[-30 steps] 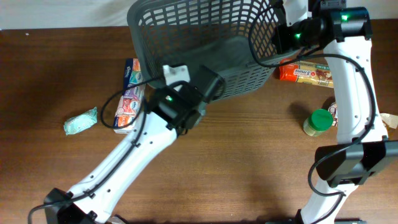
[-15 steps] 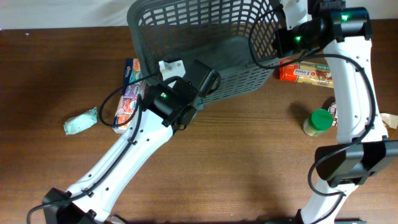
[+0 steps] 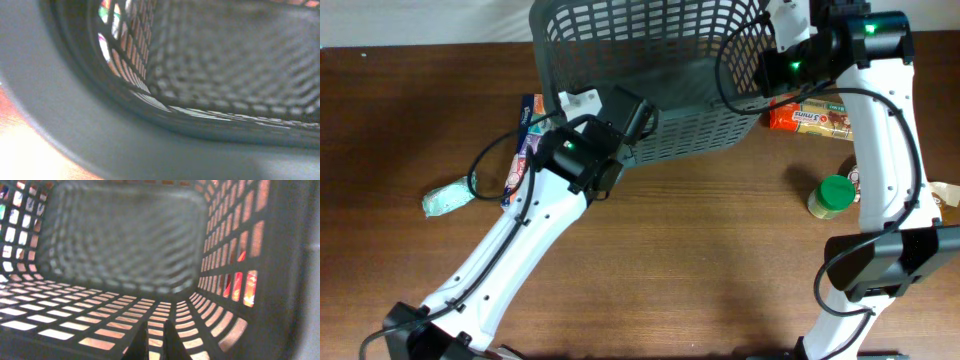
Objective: Pack container
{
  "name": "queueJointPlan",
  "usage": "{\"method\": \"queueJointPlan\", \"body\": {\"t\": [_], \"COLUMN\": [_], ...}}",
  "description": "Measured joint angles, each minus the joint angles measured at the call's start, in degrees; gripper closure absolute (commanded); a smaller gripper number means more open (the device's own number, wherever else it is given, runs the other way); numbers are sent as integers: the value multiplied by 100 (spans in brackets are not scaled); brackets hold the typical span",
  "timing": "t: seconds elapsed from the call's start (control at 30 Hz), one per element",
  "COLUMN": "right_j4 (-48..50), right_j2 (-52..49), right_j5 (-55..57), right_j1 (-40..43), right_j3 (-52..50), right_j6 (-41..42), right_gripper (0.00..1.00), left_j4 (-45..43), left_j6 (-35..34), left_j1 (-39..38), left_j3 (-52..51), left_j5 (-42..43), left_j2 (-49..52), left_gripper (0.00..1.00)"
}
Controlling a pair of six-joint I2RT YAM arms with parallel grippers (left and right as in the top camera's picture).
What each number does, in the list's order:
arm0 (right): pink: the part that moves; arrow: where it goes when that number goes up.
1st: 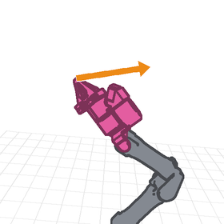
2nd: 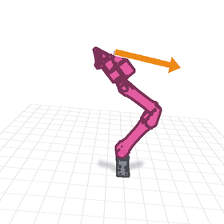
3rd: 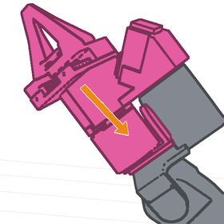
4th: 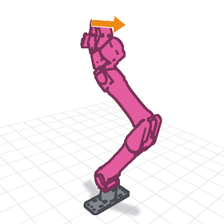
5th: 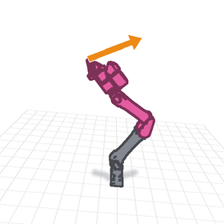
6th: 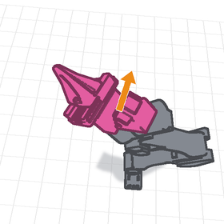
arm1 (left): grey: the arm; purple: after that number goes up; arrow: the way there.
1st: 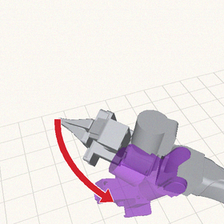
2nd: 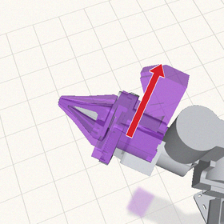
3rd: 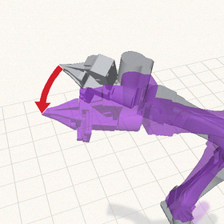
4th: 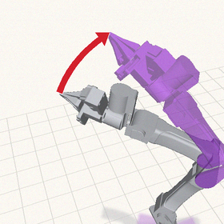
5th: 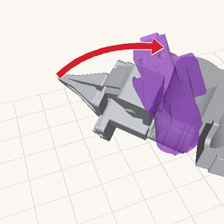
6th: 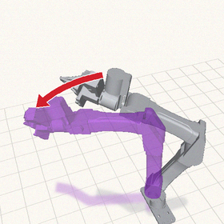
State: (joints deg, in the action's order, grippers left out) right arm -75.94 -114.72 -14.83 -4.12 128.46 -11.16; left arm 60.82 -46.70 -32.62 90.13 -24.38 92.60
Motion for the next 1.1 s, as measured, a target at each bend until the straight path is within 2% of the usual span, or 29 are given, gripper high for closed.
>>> {"method": "queueJointPlan", "body": {"t": [0.93,1.1], "right_j4": [-592,-557], "right_j2": [0,0], "right_j5": [262,302], "right_j1": [-238,-245], "right_j3": [0,0], "right_j6": [72,74], "right_gripper": [96,94], "left_j4": [-549,-562], "left_j6": [632,804], "left_j1": [385,514], "left_j3": [0,0], "left_j5": [44,105], "left_j2": [0,0], "left_gripper": [98,87]}}
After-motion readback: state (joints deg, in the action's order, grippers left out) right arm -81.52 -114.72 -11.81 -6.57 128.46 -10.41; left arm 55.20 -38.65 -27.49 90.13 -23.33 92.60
